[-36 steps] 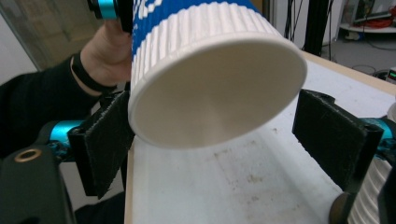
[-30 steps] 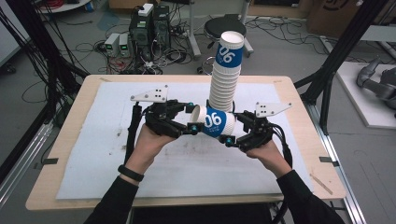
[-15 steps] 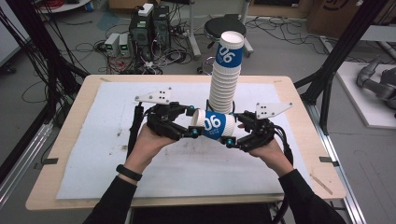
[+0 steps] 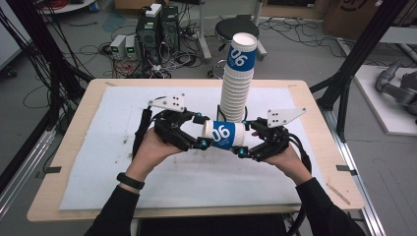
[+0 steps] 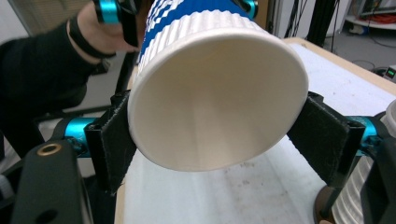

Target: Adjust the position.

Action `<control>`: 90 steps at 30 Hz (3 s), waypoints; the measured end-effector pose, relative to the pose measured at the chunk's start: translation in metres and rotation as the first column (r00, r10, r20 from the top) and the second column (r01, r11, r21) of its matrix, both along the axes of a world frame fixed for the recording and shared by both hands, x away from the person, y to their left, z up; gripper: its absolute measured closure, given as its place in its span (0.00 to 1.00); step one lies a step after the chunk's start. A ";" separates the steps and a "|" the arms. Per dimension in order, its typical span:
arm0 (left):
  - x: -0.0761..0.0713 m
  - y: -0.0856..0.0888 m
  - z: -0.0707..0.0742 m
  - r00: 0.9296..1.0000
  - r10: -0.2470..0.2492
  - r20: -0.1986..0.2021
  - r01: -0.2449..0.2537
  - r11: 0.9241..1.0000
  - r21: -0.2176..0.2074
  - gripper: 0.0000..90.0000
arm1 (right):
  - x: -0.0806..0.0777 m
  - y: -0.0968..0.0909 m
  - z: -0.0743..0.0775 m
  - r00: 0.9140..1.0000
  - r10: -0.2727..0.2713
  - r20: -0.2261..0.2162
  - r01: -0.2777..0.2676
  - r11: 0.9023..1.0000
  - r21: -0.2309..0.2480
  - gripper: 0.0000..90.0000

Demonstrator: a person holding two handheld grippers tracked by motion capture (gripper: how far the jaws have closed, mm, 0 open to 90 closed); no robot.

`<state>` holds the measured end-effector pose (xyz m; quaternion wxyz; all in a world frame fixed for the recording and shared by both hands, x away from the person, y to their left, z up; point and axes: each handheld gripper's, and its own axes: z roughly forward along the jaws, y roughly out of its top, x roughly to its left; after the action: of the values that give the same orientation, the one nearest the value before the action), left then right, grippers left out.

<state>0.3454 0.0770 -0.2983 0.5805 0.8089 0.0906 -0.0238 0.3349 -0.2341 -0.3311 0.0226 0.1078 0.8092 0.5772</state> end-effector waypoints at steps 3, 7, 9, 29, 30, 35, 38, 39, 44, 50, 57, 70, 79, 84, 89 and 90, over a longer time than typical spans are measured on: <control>-0.001 -0.001 0.001 1.000 -0.020 -0.004 0.020 0.999 0.048 0.23 | 0.000 0.000 0.000 1.000 0.011 0.014 -0.011 0.999 -0.036 0.23; 0.000 -0.004 -0.002 0.999 -0.034 -0.017 0.035 0.995 0.089 0.23 | -0.001 0.001 0.001 0.999 0.030 0.023 -0.028 0.997 -0.075 0.23; 0.000 -0.006 -0.003 0.999 -0.040 -0.024 0.042 0.993 0.113 0.23 | -0.001 0.001 0.001 0.999 0.034 0.028 -0.031 0.995 -0.090 0.23; 0.007 0.007 -0.009 0.999 -0.045 -0.011 0.045 0.998 -0.034 0.33 | 0.002 -0.004 0.005 0.999 -0.011 -0.052 0.013 0.999 0.036 0.16; 0.008 0.009 -0.009 0.999 -0.044 -0.010 0.043 0.998 -0.047 0.33 | 0.002 -0.004 0.006 0.998 -0.016 -0.056 0.018 0.999 0.048 0.16; 0.007 0.012 -0.009 1.000 -0.025 -0.002 0.025 0.995 -0.097 0.34 | 0.003 -0.003 0.004 0.995 -0.031 -0.091 0.039 0.996 0.081 0.15; 0.008 0.012 -0.010 1.000 -0.028 0.000 0.028 0.992 -0.121 0.34 | 0.003 -0.001 0.004 0.995 -0.033 -0.099 0.042 0.995 0.095 0.15; 0.008 0.012 -0.010 0.999 -0.032 0.000 0.032 0.991 -0.130 0.33 | 0.003 0.000 0.004 0.994 -0.034 -0.099 0.044 0.994 0.098 0.15; 0.006 0.007 -0.011 0.999 -0.047 0.017 0.049 0.990 -0.130 0.33 | 0.002 0.004 0.003 0.994 -0.015 -0.109 0.027 0.994 0.109 0.15; 0.005 0.004 -0.013 0.998 -0.055 0.012 0.056 0.994 -0.091 0.33 | 0.002 0.003 0.005 0.996 -0.006 -0.093 0.014 0.996 0.088 0.18; 0.003 -0.001 -0.012 0.998 -0.058 0.006 0.058 0.998 0.014 0.32 | 0.000 0.001 0.006 0.999 0.007 -0.041 -0.006 0.999 0.032 0.22; -0.005 -0.016 -0.010 0.998 -0.063 0.023 0.054 0.963 0.265 0.24 | -0.003 0.007 0.006 1.000 0.027 0.013 -0.025 0.993 -0.113 0.24; -0.005 -0.024 -0.016 0.996 -0.086 0.026 0.073 0.945 0.318 0.32 | -0.005 0.010 0.007 0.999 0.041 0.022 -0.038 0.990 -0.138 0.20; -0.001 -0.014 -0.014 0.996 -0.093 0.014 0.088 0.974 0.210 0.33 | -0.004 0.007 0.009 0.999 0.031 0.006 -0.031 0.997 -0.076 0.18; 0.002 -0.004 -0.010 0.997 -0.077 0.020 0.074 0.989 0.126 0.33 | -0.003 0.004 0.010 1.000 0.010 -0.020 -0.011 1.000 -0.021 0.18; 0.002 -0.002 -0.009 0.997 -0.075 0.027 0.071 0.991 0.116 0.33 | -0.003 0.004 0.010 1.000 0.010 -0.027 -0.010 1.000 -0.011 0.18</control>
<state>0.3476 0.0745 -0.3076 0.5332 0.8439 0.0529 -0.0270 0.3322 -0.2301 -0.3207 0.0097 0.1114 0.8131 0.5712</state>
